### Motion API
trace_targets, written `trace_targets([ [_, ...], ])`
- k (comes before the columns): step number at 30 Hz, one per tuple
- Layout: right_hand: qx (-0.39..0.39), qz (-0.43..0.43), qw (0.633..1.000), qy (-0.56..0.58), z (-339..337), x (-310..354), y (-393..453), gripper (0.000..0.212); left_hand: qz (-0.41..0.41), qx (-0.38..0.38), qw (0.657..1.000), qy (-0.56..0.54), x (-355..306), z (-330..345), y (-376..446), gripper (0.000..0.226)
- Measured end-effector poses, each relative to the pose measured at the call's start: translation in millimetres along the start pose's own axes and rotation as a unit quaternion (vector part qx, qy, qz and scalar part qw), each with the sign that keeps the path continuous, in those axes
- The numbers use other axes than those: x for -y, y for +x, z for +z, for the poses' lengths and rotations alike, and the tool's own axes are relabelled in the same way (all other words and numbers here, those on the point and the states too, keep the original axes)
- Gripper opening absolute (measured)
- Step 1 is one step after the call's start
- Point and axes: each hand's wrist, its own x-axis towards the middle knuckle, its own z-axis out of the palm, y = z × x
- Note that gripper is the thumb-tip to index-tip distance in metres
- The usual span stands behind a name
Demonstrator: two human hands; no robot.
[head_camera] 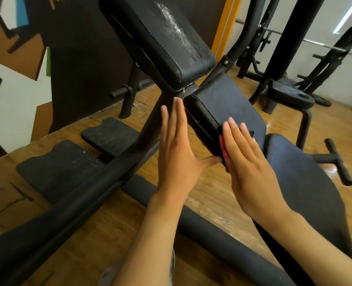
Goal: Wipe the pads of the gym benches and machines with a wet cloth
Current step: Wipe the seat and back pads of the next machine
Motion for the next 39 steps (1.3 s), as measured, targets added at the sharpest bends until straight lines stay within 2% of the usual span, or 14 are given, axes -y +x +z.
trace_targets([
  [3,-0.024,-0.029,0.999,0.012,-1.7,24.4,59.6,0.072,-0.019,0.006,1.0,0.012,1.1,-0.4,1.0,0.135],
  [6,-0.047,-0.062,0.996,-0.044,3.8,36.6,85.2,0.073,-0.026,0.004,0.999,0.025,0.9,0.4,-0.3,0.128],
  [10,-0.035,-0.061,0.996,-0.051,4.5,10.0,36.9,0.082,-0.02,0.001,1.0,0.023,-1.5,-2.3,-1.8,0.134],
  [15,-0.025,-0.01,0.999,-0.031,5.2,-7.6,-15.0,0.072,-0.013,-0.003,1.0,0.005,1.0,-0.5,-1.6,0.141],
  [20,-0.021,-0.01,1.0,0.015,0.6,13.6,30.7,0.072,-0.015,0.015,1.0,0.006,-0.4,-0.6,0.3,0.139],
  [24,-0.032,-0.044,0.998,-0.014,0.7,29.2,68.0,0.071,-0.033,0.03,0.999,0.011,-2.5,-2.9,0.4,0.136],
  [29,-0.015,-0.078,0.994,-0.076,-0.9,1.1,20.9,0.088,-0.031,0.026,0.999,-0.014,-4.7,-3.6,-1.7,0.141],
  [33,0.017,-0.066,0.992,-0.103,-3.7,-13.6,-11.1,0.095,-0.036,0.032,0.998,-0.037,-2.3,-2.8,-2.2,0.142],
  [39,0.007,-0.079,0.995,-0.058,-3.4,12.1,38.5,0.095,-0.042,0.033,0.999,-0.009,-3.3,-4.4,-1.2,0.138],
])
